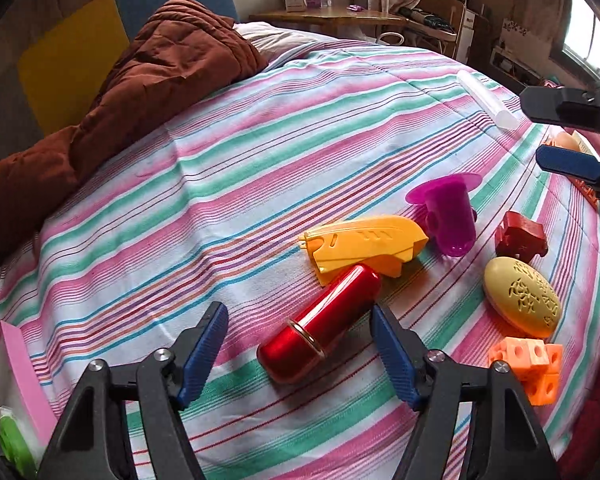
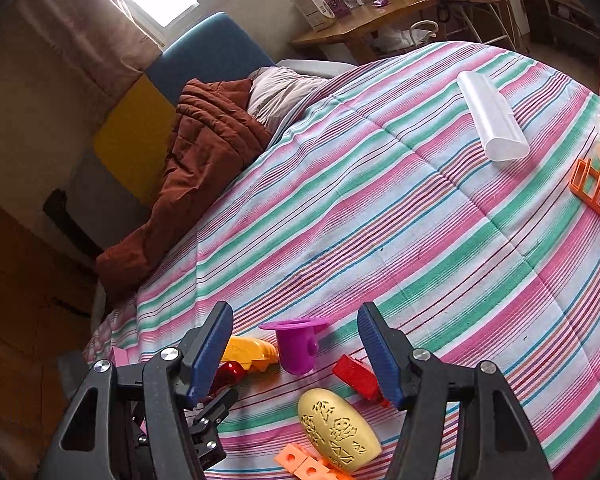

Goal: Organize rigid objects
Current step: 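Reach the left tool to the red cylinder and close on it, then lift the red cylinder with the left tool while the right tool grasps the magenta funnel cup, then carry the red cylinder over the tray with the left tool while the right tool holds the magenta cup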

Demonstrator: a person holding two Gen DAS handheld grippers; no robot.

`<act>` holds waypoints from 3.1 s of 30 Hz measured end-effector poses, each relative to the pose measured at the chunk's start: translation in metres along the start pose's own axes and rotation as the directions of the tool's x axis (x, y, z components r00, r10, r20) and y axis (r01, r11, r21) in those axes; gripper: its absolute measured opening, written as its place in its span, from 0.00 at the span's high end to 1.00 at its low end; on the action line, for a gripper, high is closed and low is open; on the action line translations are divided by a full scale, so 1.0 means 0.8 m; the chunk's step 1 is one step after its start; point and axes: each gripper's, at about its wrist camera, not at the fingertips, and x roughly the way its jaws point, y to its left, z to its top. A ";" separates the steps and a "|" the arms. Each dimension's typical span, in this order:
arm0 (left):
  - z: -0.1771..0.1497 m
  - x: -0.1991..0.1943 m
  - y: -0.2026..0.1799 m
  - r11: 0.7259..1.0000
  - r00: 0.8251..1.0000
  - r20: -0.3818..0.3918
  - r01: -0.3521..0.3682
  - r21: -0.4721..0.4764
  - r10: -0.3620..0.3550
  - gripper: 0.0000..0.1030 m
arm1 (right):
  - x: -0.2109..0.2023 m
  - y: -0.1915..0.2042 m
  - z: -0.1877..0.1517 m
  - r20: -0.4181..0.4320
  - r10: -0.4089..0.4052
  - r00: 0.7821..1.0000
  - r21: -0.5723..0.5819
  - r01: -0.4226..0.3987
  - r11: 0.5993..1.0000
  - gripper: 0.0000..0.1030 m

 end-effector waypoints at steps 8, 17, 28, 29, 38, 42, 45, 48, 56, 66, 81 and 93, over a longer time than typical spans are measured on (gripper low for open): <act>-0.022 -0.011 -0.001 0.994 0.998 0.057 0.027 -0.103 -0.021 0.74 | 0.004 0.005 -0.001 -0.014 -0.010 1.000 -0.021 0.010 1.000 0.36; -0.097 -0.057 -0.006 0.971 0.996 0.092 0.021 -0.236 0.001 0.74 | 0.007 0.011 -0.005 -0.042 0.003 0.999 -0.043 -0.005 0.999 0.45; -0.132 -0.072 -0.011 0.969 0.988 0.153 0.003 -0.245 0.035 0.74 | 0.060 0.051 -0.030 -0.226 -0.106 0.968 -0.237 0.051 0.970 0.54; -0.132 -0.073 -0.011 0.969 0.987 0.155 0.004 -0.248 0.035 0.74 | 0.067 0.053 -0.031 -0.231 -0.135 0.964 -0.253 0.075 0.965 0.54; -0.139 -0.075 -0.013 0.969 0.984 0.173 0.002 -0.246 0.042 0.74 | 0.125 0.056 -0.022 -0.253 -0.293 0.922 -0.342 0.198 0.919 0.69; -0.141 -0.076 -0.016 0.970 0.982 0.182 -0.007 -0.244 0.053 0.74 | 0.131 0.054 -0.022 -0.257 -0.297 0.920 -0.361 0.194 0.912 0.69; -0.141 -0.075 -0.017 0.970 0.980 0.189 -0.009 -0.244 0.056 0.74 | 0.131 0.045 -0.016 -0.271 -0.267 0.925 -0.308 0.179 0.934 0.69; -0.141 -0.074 -0.017 0.970 0.979 0.194 -0.011 -0.245 0.060 0.74 | 0.130 0.042 -0.015 -0.269 -0.262 0.927 -0.302 0.177 0.937 0.69; -0.142 -0.076 -0.019 0.970 0.979 0.195 -0.014 -0.242 0.063 0.74 | 0.130 0.037 -0.013 -0.262 -0.257 0.930 -0.300 0.175 0.938 0.69; -0.131 -0.093 -0.015 0.953 0.989 0.146 0.017 -0.302 0.029 0.75 | 0.128 0.049 -0.019 -0.229 -0.302 0.925 -0.372 0.204 0.906 0.69; -0.134 -0.183 -0.001 0.931 0.974 0.191 -0.049 -0.360 0.125 0.75 | 0.129 0.050 -0.025 -0.215 -0.306 0.927 -0.390 0.206 0.897 0.69; -0.168 -0.218 0.039 0.888 0.959 0.190 -0.108 -0.446 0.212 0.75 | 0.128 0.060 -0.032 -0.183 -0.336 0.924 -0.445 0.226 0.866 0.69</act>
